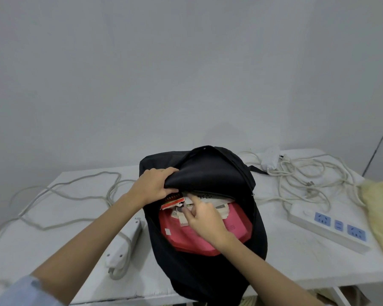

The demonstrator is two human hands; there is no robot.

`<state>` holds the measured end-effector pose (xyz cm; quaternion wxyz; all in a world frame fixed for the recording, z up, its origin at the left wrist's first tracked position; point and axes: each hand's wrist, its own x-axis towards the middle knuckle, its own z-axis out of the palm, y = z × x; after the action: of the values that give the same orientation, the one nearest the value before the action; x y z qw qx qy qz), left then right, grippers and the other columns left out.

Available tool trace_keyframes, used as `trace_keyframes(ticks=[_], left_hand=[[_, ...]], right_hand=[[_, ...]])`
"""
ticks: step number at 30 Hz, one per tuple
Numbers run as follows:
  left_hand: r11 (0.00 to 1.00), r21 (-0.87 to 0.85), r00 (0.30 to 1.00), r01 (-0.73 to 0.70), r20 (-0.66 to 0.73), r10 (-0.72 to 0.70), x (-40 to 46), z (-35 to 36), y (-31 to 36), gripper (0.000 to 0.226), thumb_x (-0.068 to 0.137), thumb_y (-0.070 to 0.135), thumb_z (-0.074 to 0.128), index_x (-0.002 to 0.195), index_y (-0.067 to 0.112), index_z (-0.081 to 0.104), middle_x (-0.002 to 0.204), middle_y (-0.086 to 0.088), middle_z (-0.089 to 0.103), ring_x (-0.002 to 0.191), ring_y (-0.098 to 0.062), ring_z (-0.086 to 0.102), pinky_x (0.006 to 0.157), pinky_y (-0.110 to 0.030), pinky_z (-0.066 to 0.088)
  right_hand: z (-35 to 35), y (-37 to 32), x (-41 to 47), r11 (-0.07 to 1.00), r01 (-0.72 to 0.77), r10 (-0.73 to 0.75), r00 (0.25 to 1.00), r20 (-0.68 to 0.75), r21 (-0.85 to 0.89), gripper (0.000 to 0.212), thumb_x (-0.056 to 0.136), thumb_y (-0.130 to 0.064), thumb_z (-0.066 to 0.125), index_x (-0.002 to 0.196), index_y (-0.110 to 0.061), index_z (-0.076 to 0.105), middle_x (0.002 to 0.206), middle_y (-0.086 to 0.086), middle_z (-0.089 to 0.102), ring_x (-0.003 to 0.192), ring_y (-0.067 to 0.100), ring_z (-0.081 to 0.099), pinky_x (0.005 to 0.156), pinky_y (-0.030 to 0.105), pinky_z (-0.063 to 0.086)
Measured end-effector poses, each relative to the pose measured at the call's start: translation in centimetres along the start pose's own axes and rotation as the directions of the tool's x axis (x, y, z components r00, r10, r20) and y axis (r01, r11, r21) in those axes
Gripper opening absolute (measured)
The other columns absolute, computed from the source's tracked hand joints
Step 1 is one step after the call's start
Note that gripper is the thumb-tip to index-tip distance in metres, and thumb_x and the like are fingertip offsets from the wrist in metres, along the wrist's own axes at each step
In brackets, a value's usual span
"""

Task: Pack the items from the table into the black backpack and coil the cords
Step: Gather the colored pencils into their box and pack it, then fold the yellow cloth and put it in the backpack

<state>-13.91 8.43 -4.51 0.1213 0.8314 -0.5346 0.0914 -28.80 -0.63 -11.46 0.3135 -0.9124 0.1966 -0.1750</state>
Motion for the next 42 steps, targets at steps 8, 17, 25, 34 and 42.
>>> trace_keyframes(ticks=[8, 17, 25, 34, 42], left_hand=[[0.999, -0.035, 1.000, 0.020, -0.002, -0.021, 0.1, 0.3, -0.3, 0.056, 0.082, 0.040, 0.068, 0.133, 0.027, 0.049, 0.114, 0.001, 0.068, 0.104, -0.023, 0.061, 0.092, -0.033, 0.042], [0.997, -0.065, 0.999, 0.032, 0.036, -0.029, -2.0, 1.4, -0.9, 0.079, 0.072, 0.062, 0.062, 0.141, 0.031, 0.036, 0.136, 0.008, 0.050, 0.119, -0.018, 0.052, 0.097, -0.037, 0.043], [0.694, -0.621, 0.789, 0.363, -0.191, -0.584, -4.2, -2.8, 3.2, 0.054, 0.096, 0.057, 0.026, 0.088, 0.022, 0.067, 0.069, 0.001, 0.058, 0.077, -0.022, 0.059, 0.079, -0.034, 0.039], [0.995, 0.054, 0.986, -0.079, 0.154, 0.070, -6.1, 7.4, 9.1, 0.105, 0.066, 0.091, 0.005, 0.149, 0.029, 0.018, 0.157, 0.003, 0.000, 0.144, -0.018, -0.014, 0.113, -0.051, -0.006], [0.960, -0.153, 0.971, 0.234, -0.008, -0.238, -4.4, 7.7, 11.8, 0.039, 0.094, 0.042, 0.042, 0.128, 0.026, 0.052, 0.149, 0.003, 0.035, 0.142, -0.018, 0.020, 0.112, -0.047, 0.012]], right_hand=[[3.3, -2.0, 1.1, 0.979, -0.199, 0.187, 0.955, 0.230, 0.031, 0.069, 0.086, -0.006, 0.042, 0.149, -0.014, 0.016, 0.125, 0.018, 0.054, 0.109, 0.030, 0.058, 0.089, 0.036, 0.048], [1.6, 2.7, -1.1, 0.969, -0.112, 0.071, 0.980, 0.186, 0.222, 0.051, 0.088, -0.005, 0.046, 0.125, -0.040, 0.047, 0.069, 0.006, 0.060, 0.052, 0.015, 0.054, 0.052, 0.026, 0.046], [-3.7, 7.6, -7.3, 0.780, -0.115, 0.443, 0.795, -0.413, 0.615, 0.018, 0.096, -0.017, 0.048, 0.100, -0.013, 0.065, 0.088, 0.005, 0.067, 0.080, 0.015, 0.064, 0.074, 0.025, 0.053], [-6.1, 8.0, -8.6, 0.655, -0.393, 0.620, 0.768, -0.162, 0.645, 0.045, 0.083, -0.036, 0.068, 0.113, -0.004, 0.061, 0.097, 0.003, 0.061, 0.093, 0.018, 0.059, 0.081, 0.028, 0.047], [-8.9, 7.9, -9.9, 0.861, -0.294, 0.448, 0.826, -0.343, 0.414, 0.034, 0.089, -0.030, 0.061, 0.116, -0.009, 0.061, 0.109, 0.003, 0.057, 0.099, 0.018, 0.056, 0.079, 0.020, 0.041]])
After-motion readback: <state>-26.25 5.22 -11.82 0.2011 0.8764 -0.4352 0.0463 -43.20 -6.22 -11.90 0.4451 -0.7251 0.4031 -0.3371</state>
